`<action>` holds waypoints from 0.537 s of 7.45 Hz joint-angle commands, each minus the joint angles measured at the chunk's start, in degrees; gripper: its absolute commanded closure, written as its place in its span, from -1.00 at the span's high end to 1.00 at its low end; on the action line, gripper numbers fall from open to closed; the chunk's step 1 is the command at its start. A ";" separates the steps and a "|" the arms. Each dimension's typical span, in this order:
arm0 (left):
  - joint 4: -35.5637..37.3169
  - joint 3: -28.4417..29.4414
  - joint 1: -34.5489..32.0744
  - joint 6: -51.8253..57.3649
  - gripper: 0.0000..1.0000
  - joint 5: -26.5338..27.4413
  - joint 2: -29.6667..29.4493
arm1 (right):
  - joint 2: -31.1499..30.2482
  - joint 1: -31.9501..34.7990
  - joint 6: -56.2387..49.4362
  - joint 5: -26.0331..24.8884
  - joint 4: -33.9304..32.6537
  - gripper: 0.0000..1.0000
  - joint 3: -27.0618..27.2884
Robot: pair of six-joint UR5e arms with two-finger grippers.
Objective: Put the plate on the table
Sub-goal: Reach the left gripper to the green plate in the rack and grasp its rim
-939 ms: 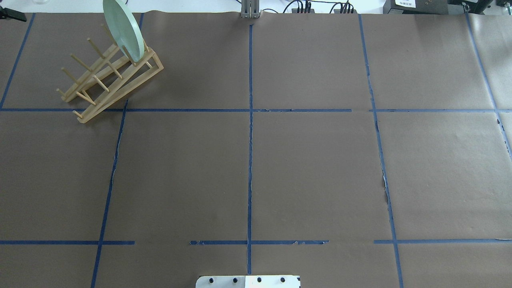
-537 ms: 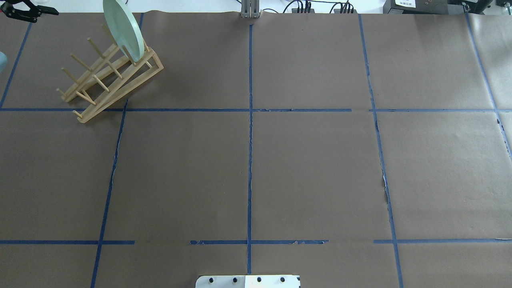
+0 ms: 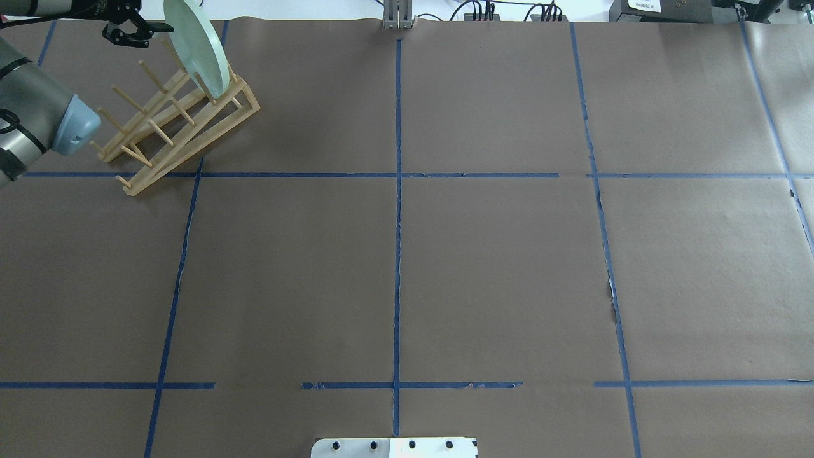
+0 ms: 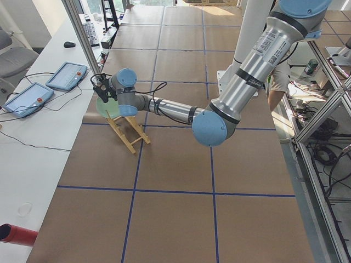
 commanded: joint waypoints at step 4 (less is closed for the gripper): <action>-0.02 1.43 0.38 -1.57 -1.00 1.64 -0.90 | 0.00 0.00 0.00 0.00 0.00 1.00 -0.08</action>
